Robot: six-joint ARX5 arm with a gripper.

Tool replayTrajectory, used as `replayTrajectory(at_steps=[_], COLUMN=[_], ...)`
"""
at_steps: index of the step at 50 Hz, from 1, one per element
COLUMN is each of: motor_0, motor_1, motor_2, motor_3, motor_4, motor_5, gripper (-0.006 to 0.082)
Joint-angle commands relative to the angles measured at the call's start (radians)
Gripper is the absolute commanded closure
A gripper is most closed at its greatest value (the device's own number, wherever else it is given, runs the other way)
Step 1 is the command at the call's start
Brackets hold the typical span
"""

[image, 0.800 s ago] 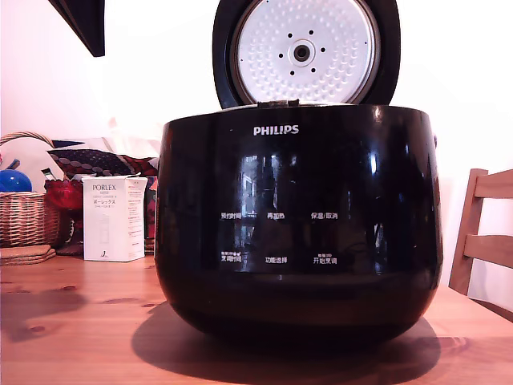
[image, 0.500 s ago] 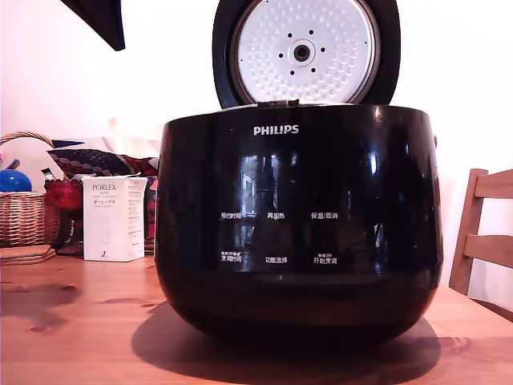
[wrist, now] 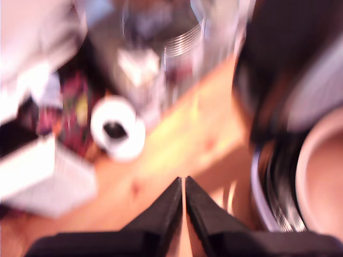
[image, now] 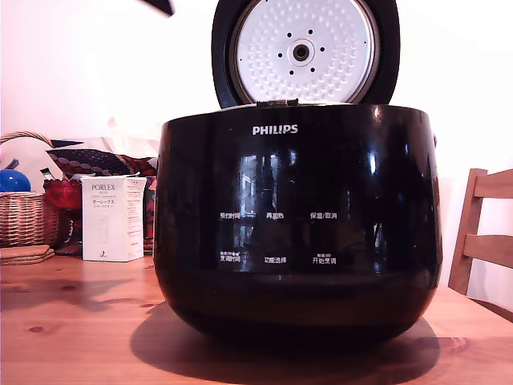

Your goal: Close the rice cooker by pressing the lid down with medium force

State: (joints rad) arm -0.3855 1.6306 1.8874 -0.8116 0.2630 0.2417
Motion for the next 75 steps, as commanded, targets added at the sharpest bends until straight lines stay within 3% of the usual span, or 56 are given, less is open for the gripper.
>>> replayTrajectory(at_steps=[1,15,41,56,66,75], motor_0=[-0.003,-0.005,-0.056,-0.056,-0.057,-0.081], motor_1=[-0.001,0.0,0.064,0.162,0.258,0.283], motor_2=[0.013,0.013,0.017,0.112,0.243,0.281], motor_3=[0.037,0.188,0.372,0.353,0.227,0.138], motor_4=[0.027,0.127,0.182,0.204,0.204,0.231], motor_5=[-0.021,-0.086,-0.136,-0.148,-0.142,-0.137], gripper=[0.0789,0.0789,0.0789,0.0789,0.0789,0.0789])
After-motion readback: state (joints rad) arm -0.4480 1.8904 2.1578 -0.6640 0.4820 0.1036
